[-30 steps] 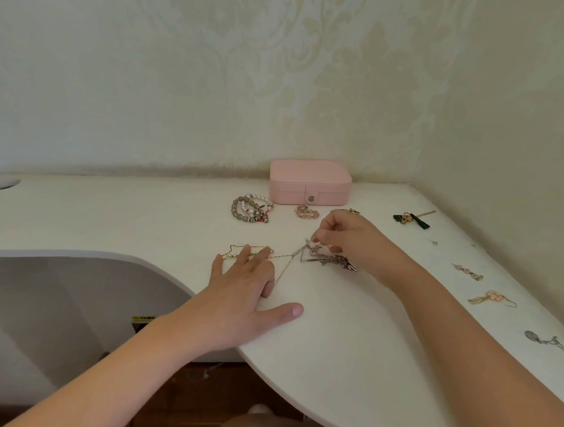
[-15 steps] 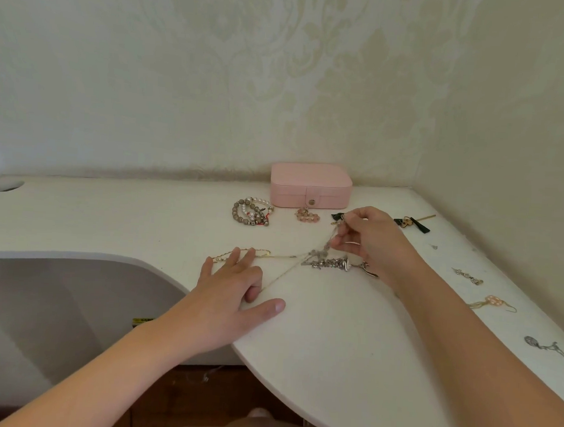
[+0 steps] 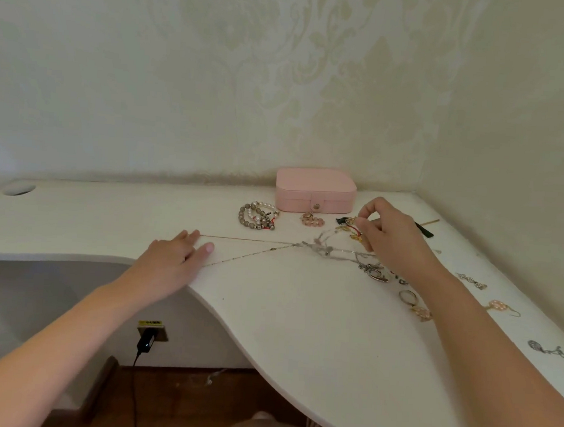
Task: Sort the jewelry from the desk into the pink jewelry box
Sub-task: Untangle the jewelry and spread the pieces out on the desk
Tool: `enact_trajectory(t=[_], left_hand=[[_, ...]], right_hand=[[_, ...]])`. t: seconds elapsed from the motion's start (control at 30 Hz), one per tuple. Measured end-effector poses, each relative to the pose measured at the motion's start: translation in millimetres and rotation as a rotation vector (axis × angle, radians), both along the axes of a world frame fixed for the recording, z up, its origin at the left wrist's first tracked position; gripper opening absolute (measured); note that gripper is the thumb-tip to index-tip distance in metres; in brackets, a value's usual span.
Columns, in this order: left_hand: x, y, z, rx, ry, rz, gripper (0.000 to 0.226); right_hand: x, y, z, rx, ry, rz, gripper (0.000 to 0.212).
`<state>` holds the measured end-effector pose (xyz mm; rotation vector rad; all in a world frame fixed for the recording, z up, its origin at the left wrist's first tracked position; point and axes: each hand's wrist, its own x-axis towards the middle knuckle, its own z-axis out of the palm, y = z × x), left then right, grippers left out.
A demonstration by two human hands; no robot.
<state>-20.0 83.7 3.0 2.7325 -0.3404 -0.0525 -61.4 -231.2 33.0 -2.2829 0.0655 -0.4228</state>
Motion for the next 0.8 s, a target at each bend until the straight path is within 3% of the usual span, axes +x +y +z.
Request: enact_trajectory(t=[0.2,0.37,0.47,0.6,0.8], left_hand=[[21,9,-4,0.067,-0.088,0.197,0.049],[22,21,-8,-0.1,-0.09,0.171,0.034],[20,25,-5,-0.054,-0.057,0.111,0.051],[19,28,-5,0.073,-0.007,0.025,0.055],[32,43,-7,0.184,0.051,0.002,0.056]], right_hand=[[-4,11,1,-0.07,0.063,0.083,0.008],[-3,10,2,-0.072,0.063,0.0,0.006],[1,10,1,0.026,0.059,-0.092,0.007],[5,4,1,0.16,0.051,-0.175,0.008],[8,4,-6,-0.083,0.092,-0.196,0.014]])
